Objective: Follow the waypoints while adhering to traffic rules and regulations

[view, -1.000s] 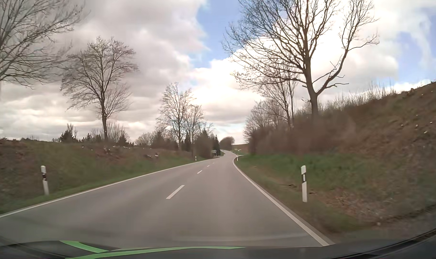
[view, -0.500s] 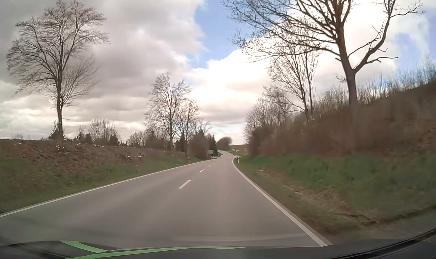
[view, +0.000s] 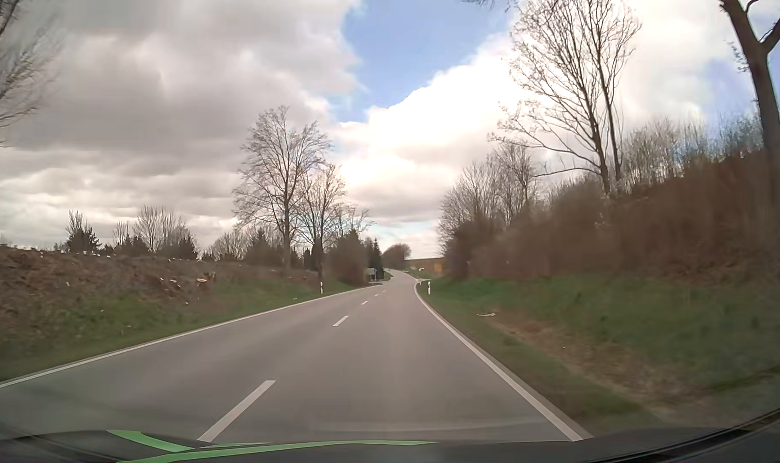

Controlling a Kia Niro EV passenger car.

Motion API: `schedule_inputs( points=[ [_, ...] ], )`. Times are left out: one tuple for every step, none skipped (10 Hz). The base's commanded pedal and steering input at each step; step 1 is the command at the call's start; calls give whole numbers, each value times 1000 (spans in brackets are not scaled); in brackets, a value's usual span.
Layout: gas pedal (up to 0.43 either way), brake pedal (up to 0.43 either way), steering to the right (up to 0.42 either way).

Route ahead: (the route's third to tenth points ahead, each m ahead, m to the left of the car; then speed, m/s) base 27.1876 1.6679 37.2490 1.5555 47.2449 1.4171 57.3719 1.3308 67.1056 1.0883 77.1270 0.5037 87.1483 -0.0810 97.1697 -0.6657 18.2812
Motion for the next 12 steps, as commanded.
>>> schedule_inputs(
  points=[
    [138,0,5],
    [138,0,5],
    [138,0,5],
    [138,0,5],
    [138,0,5],
    [138,0,5],
    [138,0,5],
    [138,0,5],
    [138,0,5],
    [138,0,5],
    [150,0,5],
    [150,0,5]
  ],
)
